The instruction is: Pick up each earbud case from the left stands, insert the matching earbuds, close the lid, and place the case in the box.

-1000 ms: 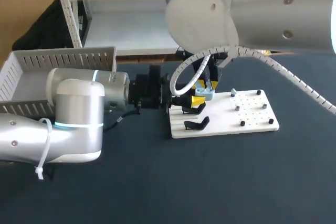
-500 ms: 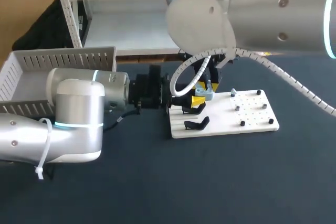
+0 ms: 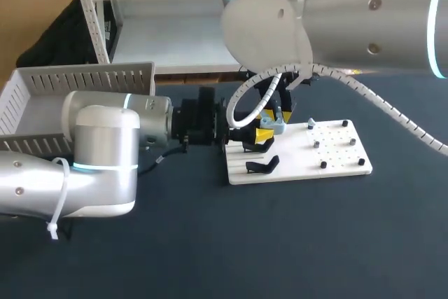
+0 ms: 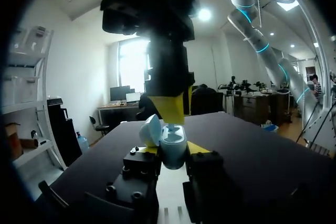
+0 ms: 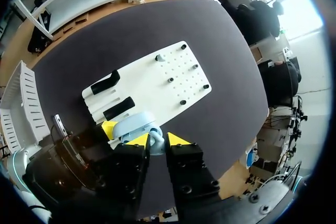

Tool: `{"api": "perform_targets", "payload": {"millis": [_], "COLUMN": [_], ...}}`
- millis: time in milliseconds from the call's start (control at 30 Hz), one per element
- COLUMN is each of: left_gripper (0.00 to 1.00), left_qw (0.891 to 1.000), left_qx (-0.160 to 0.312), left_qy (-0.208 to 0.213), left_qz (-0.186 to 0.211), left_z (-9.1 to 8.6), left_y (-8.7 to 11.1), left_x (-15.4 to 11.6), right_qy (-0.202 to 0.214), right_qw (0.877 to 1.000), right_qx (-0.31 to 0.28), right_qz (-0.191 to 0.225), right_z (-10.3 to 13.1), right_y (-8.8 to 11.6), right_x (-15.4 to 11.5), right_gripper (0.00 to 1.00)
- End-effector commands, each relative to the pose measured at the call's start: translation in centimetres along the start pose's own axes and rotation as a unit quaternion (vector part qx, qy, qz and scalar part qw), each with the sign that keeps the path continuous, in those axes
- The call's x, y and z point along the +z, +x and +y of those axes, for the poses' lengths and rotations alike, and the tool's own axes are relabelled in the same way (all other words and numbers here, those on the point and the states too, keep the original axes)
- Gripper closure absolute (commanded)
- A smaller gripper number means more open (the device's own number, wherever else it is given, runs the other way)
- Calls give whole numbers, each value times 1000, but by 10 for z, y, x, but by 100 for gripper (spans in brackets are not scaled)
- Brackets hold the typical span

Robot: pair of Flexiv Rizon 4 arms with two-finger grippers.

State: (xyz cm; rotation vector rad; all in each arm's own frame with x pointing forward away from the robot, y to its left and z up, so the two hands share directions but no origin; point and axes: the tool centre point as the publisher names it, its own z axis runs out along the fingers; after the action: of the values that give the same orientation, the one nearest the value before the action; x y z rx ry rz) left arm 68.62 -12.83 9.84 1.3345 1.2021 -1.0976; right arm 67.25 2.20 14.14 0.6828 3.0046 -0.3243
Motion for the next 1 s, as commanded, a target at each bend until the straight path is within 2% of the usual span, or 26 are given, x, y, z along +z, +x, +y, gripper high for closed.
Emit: {"api": "perform_targets", "payload": {"millis": [33, 400, 433, 467, 500, 533, 567, 667, 933, 1000], "left_gripper": [100, 100, 100, 100, 100, 100, 100, 100, 100, 100], "left_qw": [1000, 1000, 1000, 1000, 1000, 1000, 1000, 1000, 1000, 1000], "left_qx": [1, 1, 1, 1, 1, 1, 1, 1, 1, 1], "left_qy": [-4, -4, -4, -4, -4, -4, -4, -4, -4, -4], "left_qz": [-1, -1, -1, -1, -1, -1, -1, -1, -1, -1], "left_z": [-2, -2, -2, -2, -2, -2, -2, -2, -2, -2], "left_y": [0, 0, 0, 0, 0, 0, 0, 0, 0, 0], "left_x": [0, 0, 0, 0, 0, 0, 0, 0, 0, 0], "right_qy": [4, 11, 12, 12, 12, 12, 12, 6, -23, -29], "right_qw": [1000, 1000, 1000, 1000, 1000, 1000, 1000, 1000, 1000, 999], "right_qx": [1, 2, 2, 2, 2, 2, 3, 3, 7, 8], "right_qz": [1, 5, 5, 6, 6, 6, 6, 4, -11, -13], "right_z": [1, 2, 2, 2, 2, 2, 2, 1, -14, -16], "right_y": [-1, -2, -2, -2, -2, -2, -2, -1, 9, 10], "right_x": [0, 4, 4, 4, 4, 4, 4, 0, -21, -23], "right_gripper": [100, 100, 89, 69, 56, 51, 38, 21, 22, 27]}}
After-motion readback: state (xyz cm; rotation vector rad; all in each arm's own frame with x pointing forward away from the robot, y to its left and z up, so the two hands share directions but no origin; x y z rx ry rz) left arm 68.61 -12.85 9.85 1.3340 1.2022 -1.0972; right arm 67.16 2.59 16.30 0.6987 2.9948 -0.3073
